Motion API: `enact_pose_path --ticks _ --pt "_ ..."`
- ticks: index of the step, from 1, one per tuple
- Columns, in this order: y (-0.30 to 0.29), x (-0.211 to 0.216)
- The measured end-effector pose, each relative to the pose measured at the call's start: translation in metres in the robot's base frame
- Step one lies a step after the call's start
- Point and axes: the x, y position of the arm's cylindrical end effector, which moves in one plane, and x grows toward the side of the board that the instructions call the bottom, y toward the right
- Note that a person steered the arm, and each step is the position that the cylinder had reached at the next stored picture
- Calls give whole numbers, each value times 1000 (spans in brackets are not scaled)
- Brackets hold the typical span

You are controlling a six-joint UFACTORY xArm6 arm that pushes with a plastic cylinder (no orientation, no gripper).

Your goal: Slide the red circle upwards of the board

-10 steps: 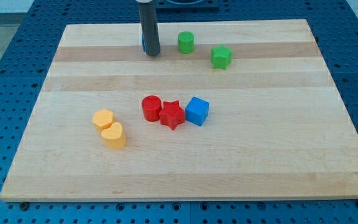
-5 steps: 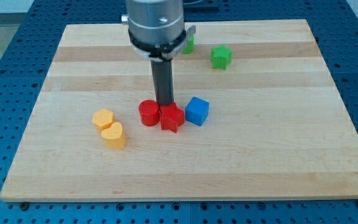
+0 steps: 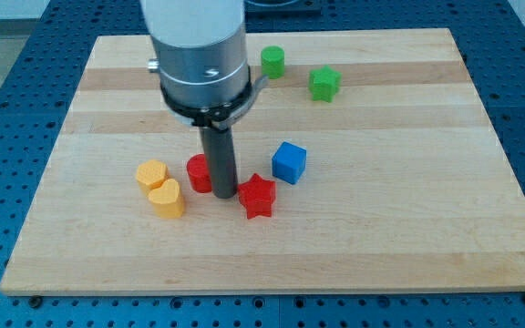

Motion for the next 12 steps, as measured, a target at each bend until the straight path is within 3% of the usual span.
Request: enact_pose_path --ticks 2,5,12 --pt "-18 18" --pt "-15 -20" --pt "-35 -37"
